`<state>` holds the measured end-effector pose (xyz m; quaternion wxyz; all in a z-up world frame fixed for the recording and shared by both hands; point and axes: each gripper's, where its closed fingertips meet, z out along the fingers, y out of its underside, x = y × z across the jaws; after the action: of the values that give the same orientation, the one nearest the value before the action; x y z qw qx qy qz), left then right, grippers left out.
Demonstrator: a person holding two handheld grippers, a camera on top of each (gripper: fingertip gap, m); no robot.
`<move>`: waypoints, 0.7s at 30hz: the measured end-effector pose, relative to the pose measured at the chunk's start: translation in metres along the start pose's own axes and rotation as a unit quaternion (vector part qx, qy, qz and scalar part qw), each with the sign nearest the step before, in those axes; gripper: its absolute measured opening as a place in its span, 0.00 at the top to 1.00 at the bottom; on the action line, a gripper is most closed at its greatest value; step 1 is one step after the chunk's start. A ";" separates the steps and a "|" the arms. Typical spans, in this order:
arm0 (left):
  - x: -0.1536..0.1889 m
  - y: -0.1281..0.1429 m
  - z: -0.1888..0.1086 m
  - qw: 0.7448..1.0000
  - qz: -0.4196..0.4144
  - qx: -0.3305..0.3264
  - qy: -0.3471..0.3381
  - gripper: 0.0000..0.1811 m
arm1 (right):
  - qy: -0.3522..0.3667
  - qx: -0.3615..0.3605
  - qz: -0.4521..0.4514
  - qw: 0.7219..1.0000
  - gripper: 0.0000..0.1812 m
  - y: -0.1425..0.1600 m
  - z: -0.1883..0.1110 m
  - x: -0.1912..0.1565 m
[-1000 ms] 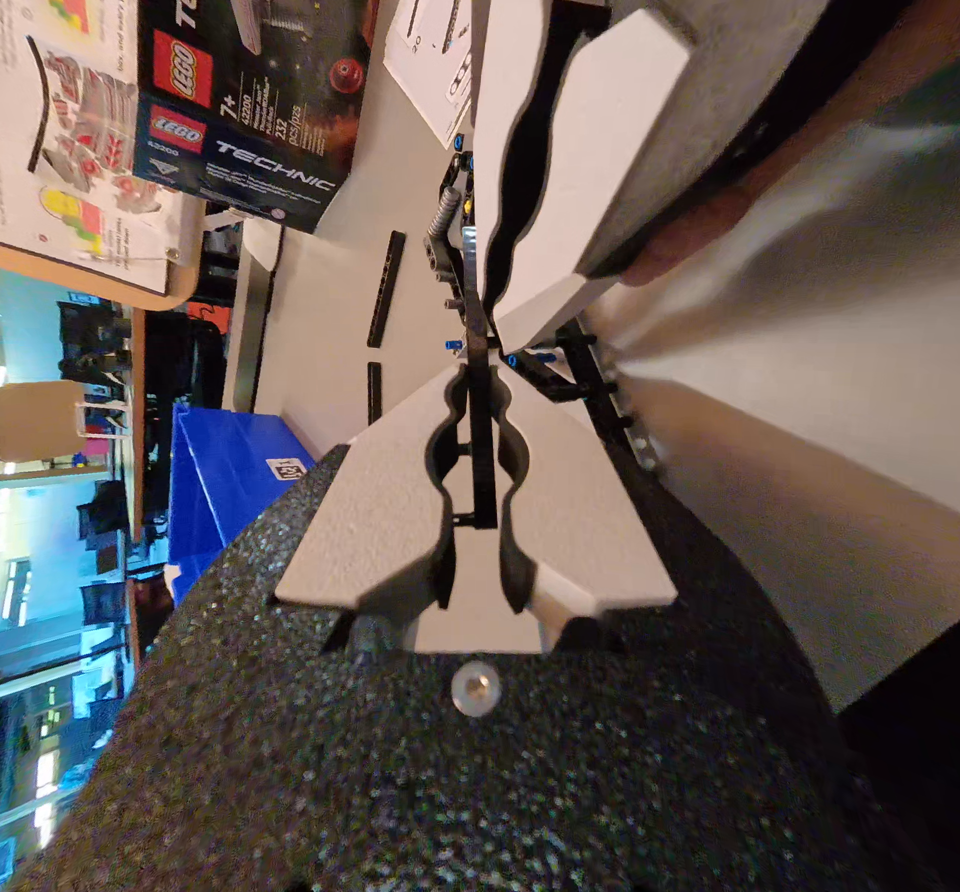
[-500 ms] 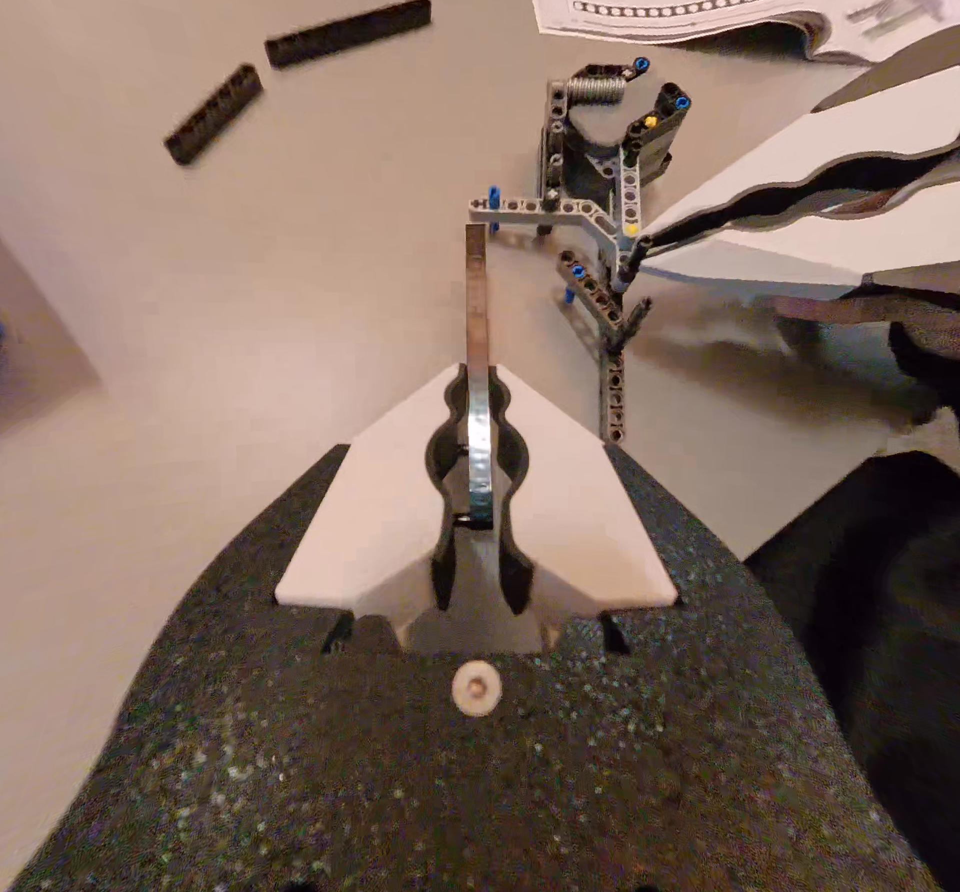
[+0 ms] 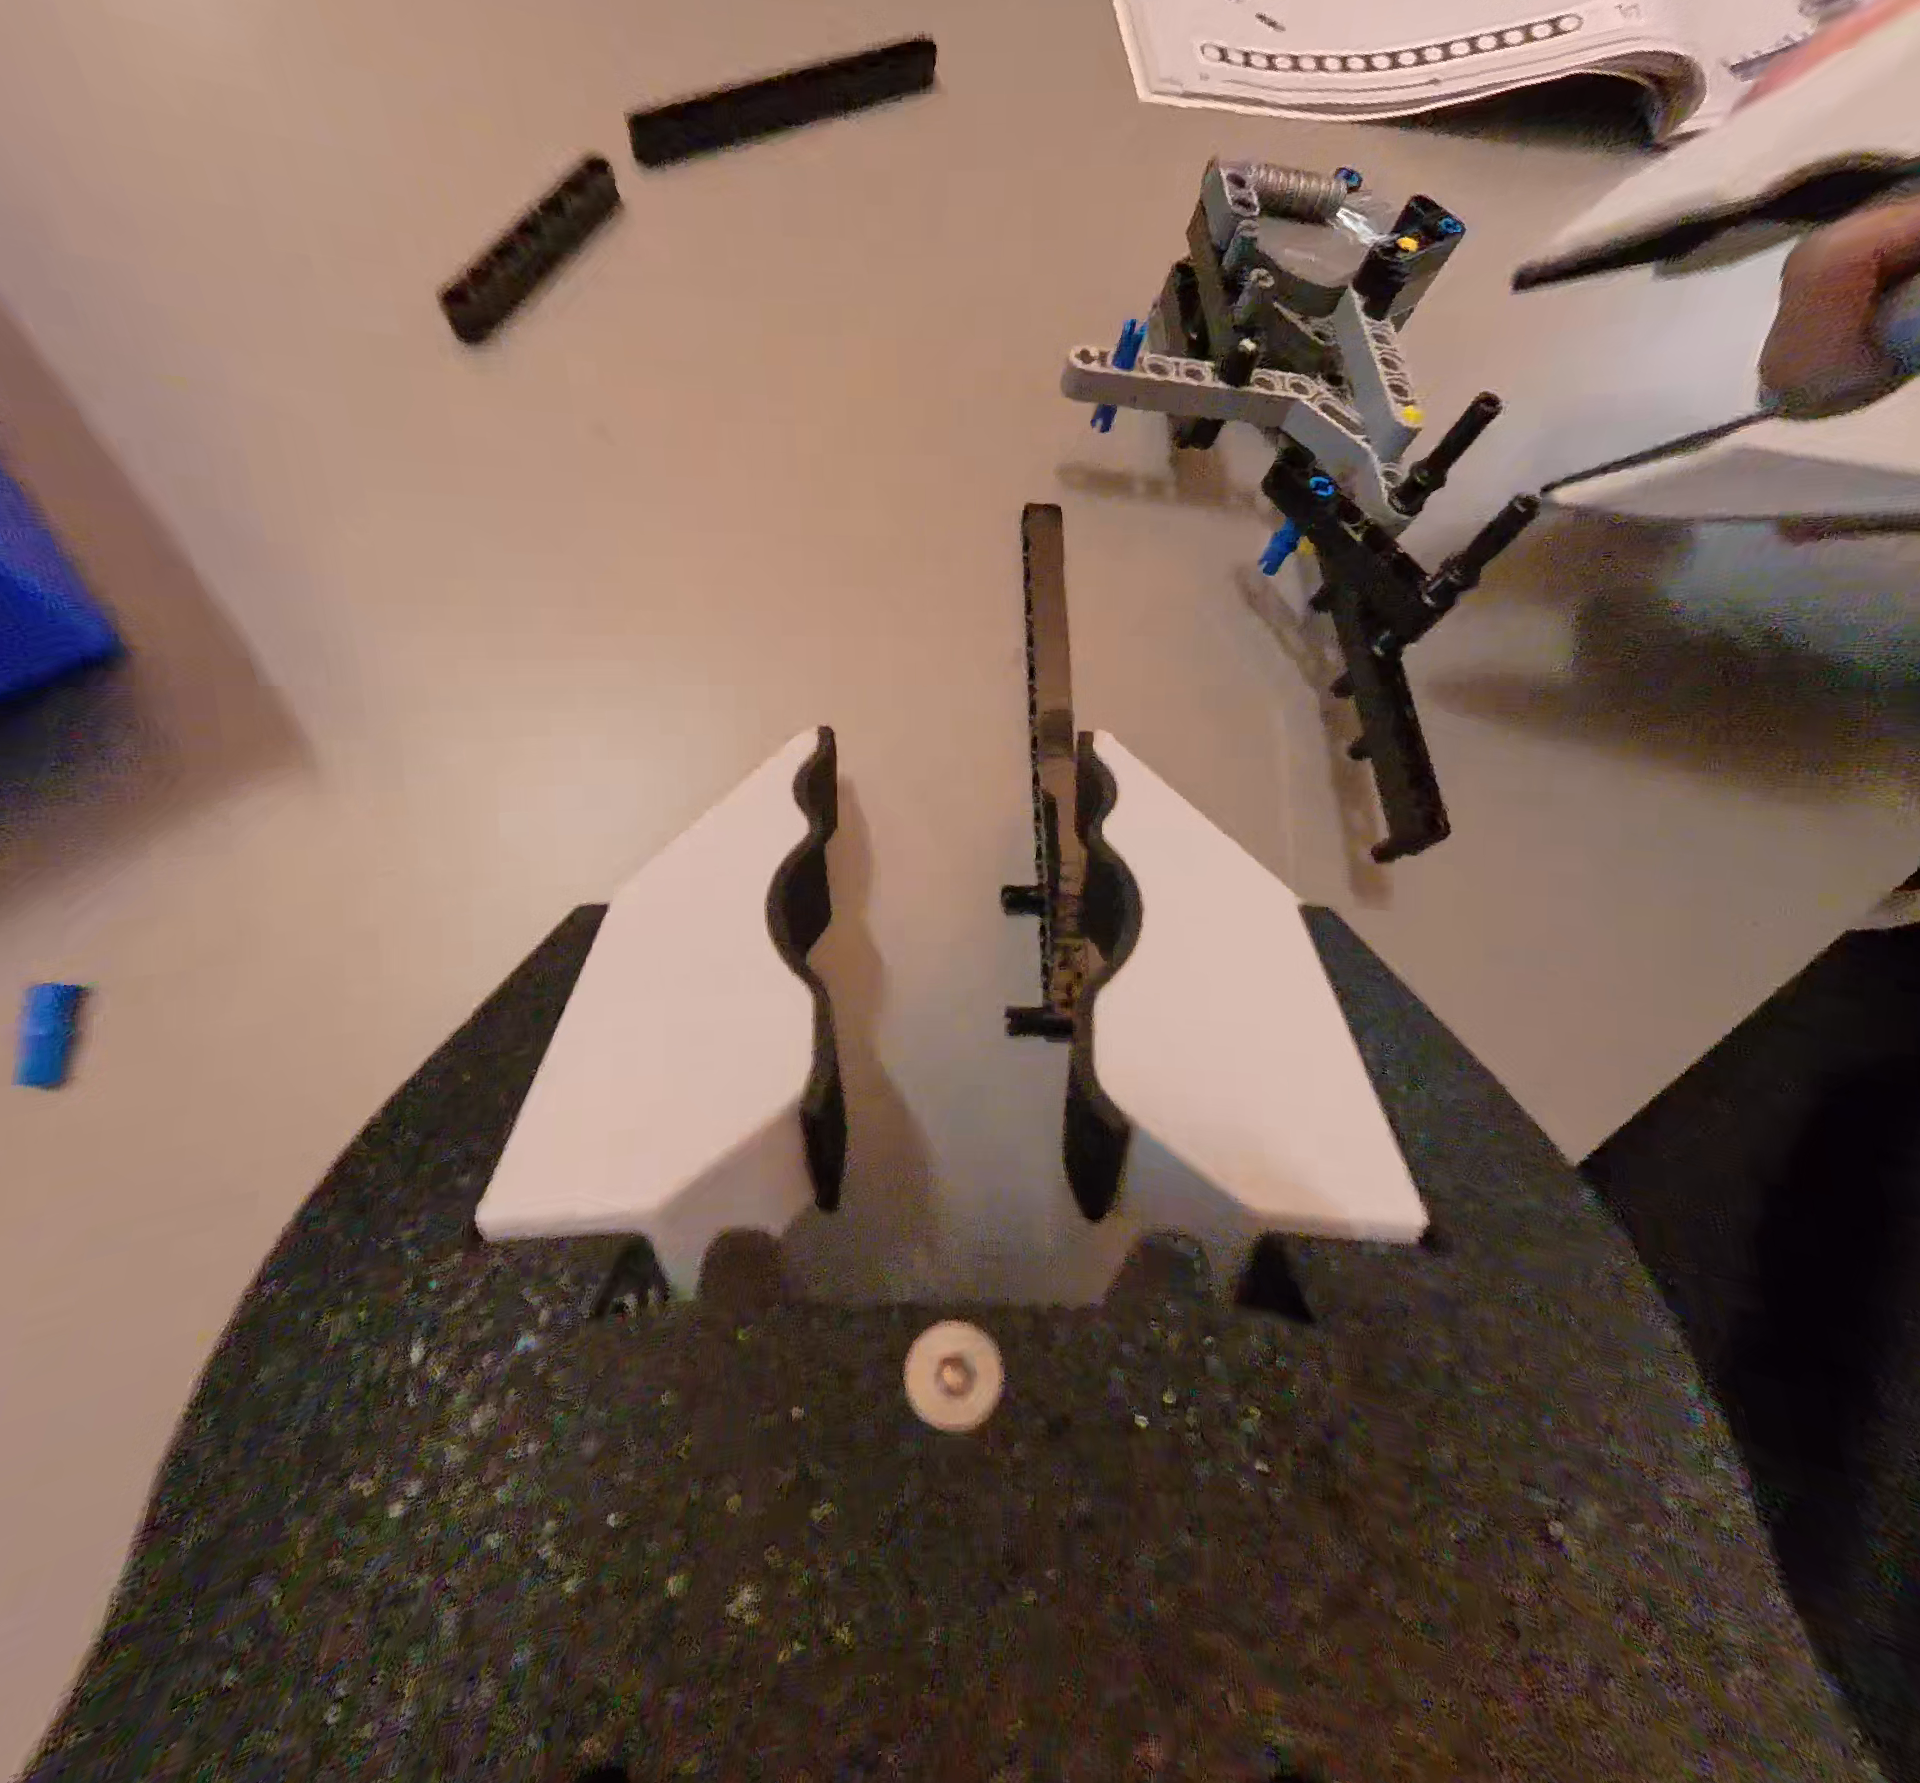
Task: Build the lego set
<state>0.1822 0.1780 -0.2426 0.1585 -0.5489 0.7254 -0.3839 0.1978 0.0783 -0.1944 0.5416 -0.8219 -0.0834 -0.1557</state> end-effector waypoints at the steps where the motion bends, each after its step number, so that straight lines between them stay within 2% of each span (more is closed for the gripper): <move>1: -0.001 -0.005 -0.006 0.999 0.032 0.016 -0.011 0.76 | -0.001 -0.002 -0.031 1.000 0.80 0.003 -0.006 0.004; 4: 0.019 -0.016 -0.022 0.989 0.136 0.059 0.003 0.77 | 0.012 -0.009 -0.088 0.996 0.77 0.012 -0.018 0.019; 7: 0.033 0.000 -0.022 0.982 0.187 0.019 0.006 0.74 | 0.024 -0.039 -0.141 0.989 0.70 0.023 -0.020 0.033; 9: 0.025 0.014 -0.019 0.982 0.187 -0.023 -0.027 0.72 | 0.024 -0.069 -0.150 0.986 0.64 0.036 -0.017 0.039; 12: 0.021 0.031 -0.012 0.981 0.176 -0.063 -0.048 0.72 | 0.024 -0.064 -0.152 0.986 0.64 0.039 -0.009 0.039; 17: 0.021 0.029 -0.008 0.985 0.157 -0.050 -0.043 0.75 | 0.030 -0.045 -0.157 0.986 0.65 0.030 -0.004 0.031; 19: 0.021 0.029 -0.005 0.984 0.167 -0.052 -0.039 0.77 | 0.008 -0.042 -0.145 0.989 0.67 0.029 -0.002 0.020; 21: 0.019 0.027 -0.002 0.983 0.170 -0.058 -0.041 0.84 | -0.002 -0.042 -0.134 0.990 0.67 0.026 -0.002 0.013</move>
<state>0.1558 0.1641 -0.2572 0.2187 -0.4408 0.8224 -0.2855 0.2178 0.0653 -0.2115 0.4809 -0.8255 -0.1869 -0.2288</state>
